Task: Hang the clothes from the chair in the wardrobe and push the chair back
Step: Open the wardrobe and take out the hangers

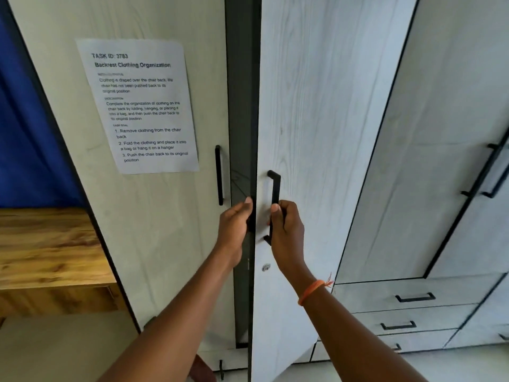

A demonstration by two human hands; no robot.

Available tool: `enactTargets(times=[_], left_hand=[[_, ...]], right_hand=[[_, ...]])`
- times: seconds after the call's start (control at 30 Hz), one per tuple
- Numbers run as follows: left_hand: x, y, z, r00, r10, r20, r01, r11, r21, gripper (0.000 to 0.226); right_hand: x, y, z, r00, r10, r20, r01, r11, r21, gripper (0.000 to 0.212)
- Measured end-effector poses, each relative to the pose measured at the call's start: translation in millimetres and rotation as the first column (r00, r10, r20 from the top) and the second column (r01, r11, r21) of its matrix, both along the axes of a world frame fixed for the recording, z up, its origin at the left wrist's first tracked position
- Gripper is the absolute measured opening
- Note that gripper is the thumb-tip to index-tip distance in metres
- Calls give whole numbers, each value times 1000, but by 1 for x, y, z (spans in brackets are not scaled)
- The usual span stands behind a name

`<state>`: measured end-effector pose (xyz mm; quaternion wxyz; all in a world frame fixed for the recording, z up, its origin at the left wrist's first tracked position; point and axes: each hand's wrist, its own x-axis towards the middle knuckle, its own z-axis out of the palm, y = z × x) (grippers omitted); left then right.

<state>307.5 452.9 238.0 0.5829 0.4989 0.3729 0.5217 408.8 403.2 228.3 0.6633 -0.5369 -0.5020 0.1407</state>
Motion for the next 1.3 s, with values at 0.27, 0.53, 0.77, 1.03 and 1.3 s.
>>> enactTargets(times=[0.27, 0.53, 0.77, 1.03, 1.3], left_hand=[[3, -68, 16, 957, -280, -74, 284, 958, 41, 22], [59, -114, 17, 813, -558, -163, 577, 810, 107, 30], [112, -162, 7, 721, -646, -250, 689, 707, 159, 39], [113, -161, 7, 717, -616, -326, 689, 697, 201, 41], [75, -93, 2, 897, -347, -275, 404, 895, 187, 30]], right_hand=[[14, -66, -4, 982, -184, -47, 188, 973, 134, 13], [57, -123, -4, 794, -582, -174, 606, 781, 150, 8], [107, -175, 6, 700, -670, -247, 699, 714, 44, 23], [107, -182, 4, 593, -766, -247, 787, 616, -22, 32], [42, -127, 3, 626, -780, 31, 779, 626, 26, 69]])
